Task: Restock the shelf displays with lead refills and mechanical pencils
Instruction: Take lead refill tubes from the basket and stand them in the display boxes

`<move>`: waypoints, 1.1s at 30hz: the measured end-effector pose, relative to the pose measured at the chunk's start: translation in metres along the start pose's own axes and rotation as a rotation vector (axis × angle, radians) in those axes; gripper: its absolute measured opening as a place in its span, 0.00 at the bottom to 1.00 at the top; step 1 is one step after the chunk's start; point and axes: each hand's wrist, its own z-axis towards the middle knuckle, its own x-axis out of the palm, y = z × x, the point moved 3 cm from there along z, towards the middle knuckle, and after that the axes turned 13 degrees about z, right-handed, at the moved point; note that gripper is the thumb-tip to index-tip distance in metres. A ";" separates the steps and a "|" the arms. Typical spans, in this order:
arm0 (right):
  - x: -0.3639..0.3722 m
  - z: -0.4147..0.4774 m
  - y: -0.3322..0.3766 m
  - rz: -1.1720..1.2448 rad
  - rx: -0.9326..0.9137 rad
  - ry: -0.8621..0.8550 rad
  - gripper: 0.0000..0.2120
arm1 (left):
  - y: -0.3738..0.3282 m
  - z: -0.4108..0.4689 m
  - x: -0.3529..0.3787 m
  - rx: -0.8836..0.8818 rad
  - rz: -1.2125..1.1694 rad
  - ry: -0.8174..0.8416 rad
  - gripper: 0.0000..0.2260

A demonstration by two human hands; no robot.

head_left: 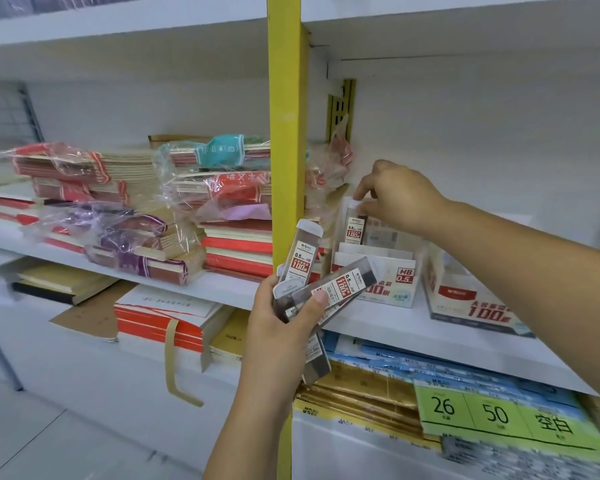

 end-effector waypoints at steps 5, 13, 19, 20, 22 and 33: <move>-0.010 -0.016 0.005 -0.024 -0.017 0.033 0.16 | -0.005 -0.003 0.002 0.016 -0.032 0.017 0.31; -0.029 -0.115 0.031 0.751 0.166 0.190 0.07 | -0.015 -0.011 0.007 0.040 -0.115 0.090 0.24; -0.013 -0.134 0.027 1.183 0.338 0.058 0.09 | -0.017 -0.020 0.018 0.044 -0.155 0.212 0.28; -0.012 -0.135 0.026 1.190 0.342 0.046 0.09 | -0.017 -0.020 0.019 0.052 -0.150 0.234 0.30; -0.011 -0.137 0.023 1.182 0.360 0.035 0.10 | -0.017 -0.021 0.020 0.058 -0.128 0.284 0.31; -0.005 -0.134 0.021 1.225 0.455 0.065 0.11 | -0.013 -0.013 0.013 0.096 -0.008 0.300 0.31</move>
